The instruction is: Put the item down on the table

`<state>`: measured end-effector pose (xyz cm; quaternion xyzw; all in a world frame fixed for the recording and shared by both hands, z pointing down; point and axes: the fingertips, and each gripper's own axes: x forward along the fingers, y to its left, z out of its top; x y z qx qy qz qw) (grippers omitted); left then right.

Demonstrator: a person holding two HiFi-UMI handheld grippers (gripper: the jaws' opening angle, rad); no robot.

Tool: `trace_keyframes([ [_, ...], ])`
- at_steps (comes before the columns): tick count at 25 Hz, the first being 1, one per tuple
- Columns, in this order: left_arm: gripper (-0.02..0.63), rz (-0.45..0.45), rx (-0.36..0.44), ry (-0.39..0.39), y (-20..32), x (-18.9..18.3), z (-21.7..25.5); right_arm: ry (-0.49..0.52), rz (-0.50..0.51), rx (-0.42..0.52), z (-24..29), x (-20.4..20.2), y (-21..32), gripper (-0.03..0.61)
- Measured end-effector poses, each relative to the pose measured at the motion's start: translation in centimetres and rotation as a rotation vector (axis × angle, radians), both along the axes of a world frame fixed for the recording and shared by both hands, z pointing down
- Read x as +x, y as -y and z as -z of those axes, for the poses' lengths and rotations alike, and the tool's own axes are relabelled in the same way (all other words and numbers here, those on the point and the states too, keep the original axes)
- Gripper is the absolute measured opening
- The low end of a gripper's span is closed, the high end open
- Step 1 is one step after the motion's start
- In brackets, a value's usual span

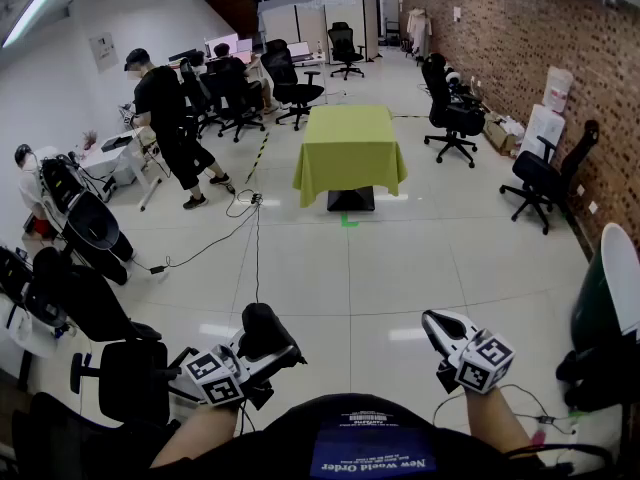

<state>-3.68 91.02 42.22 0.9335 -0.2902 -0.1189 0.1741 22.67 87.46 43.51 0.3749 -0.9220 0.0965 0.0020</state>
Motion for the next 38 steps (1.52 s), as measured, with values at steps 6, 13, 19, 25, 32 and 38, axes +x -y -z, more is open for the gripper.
trace_keyframes([
  [6, 0.356, -0.024, -0.002, -0.007, 1.3, 4.3, -0.4, -0.017, -0.011, 0.007, -0.4, 4.0, 0.3, -0.014],
  [13, 0.355, -0.095, -0.016, -0.015, 3.5, 9.7, -0.2, -0.005, -0.067, -0.008, -0.6, 9.2, 1.3, -0.014],
  [19, 0.356, -0.133, -0.021, -0.010, 6.5, 10.8, -0.3, 0.004, -0.104, -0.028, -1.5, 10.6, 3.7, -0.014],
  [25, 0.356, -0.180, -0.024, -0.036, 12.3, 8.0, -0.4, -0.026, -0.129, -0.034, -1.0, 7.0, 8.6, -0.014],
  [32, 0.356, -0.222, -0.002, -0.046, 22.0, 1.4, 0.6, -0.046, -0.150, -0.023, 1.0, -0.2, 17.4, -0.014],
  [38, 0.356, -0.218, 0.006, -0.019, 29.5, -5.3, 0.4, -0.020, -0.155, -0.014, 1.9, -6.6, 25.7, -0.014],
])
